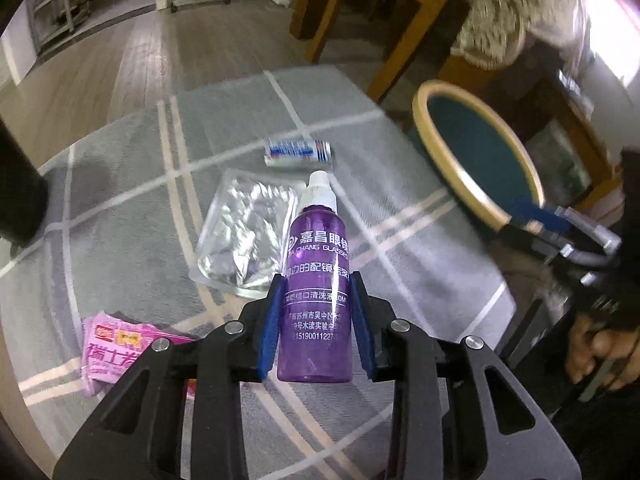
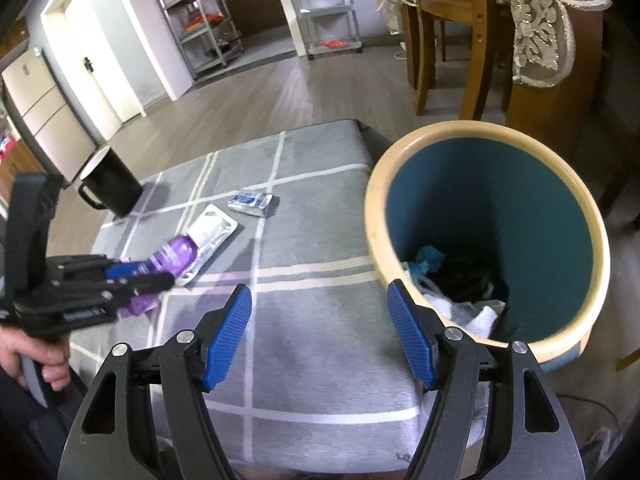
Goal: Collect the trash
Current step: 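Lift the purple spray bottle with the left gripper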
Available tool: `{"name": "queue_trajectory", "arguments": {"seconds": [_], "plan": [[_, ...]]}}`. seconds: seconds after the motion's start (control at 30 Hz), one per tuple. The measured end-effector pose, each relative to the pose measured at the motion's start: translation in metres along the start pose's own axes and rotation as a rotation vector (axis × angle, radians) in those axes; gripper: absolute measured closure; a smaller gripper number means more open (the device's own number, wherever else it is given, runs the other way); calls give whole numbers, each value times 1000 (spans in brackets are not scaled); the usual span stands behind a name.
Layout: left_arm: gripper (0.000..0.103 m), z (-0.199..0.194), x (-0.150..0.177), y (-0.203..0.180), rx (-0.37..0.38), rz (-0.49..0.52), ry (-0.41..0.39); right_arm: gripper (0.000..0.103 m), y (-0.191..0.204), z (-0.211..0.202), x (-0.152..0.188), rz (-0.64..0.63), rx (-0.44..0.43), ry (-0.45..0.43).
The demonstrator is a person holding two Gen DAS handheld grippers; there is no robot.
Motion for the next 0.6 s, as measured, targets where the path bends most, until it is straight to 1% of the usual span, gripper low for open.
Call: {"name": "queue_trajectory", "arguments": {"seconds": [0.17, 0.3, 0.43, 0.5, 0.53, 0.6], "plan": [[71, -37, -18, 29, 22, -105, -100, 32, 16, 14, -3, 28, -41, 17], [71, -62, -32, 61, 12, -166, -162, 32, 32, 33, -7, 83, -90, 39], [71, -74, -37, 86, 18, -245, -216, 29, 50, 58, -11, 161, -126, 76], [71, -78, -35, 95, 26, -285, -238, 27, 59, 69, -15, 184, -125, 84], [71, -77, -36, 98, 29, -296, -248, 24, 62, 74, -18, 199, -122, 87], [71, -81, -36, 102, 45, -318, -282, 22, 66, 84, -21, 235, -116, 89]]}}
Point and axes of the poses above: each gripper's, at about its wrist camera, not at the fingertips, and z roughly the way its jaws point, y to its left, x to its underside, the point moved 5 cm from there along z, roughly the way its jaws point, and after that the axes turned 11 degrees about -x, right-handed, at the moved point
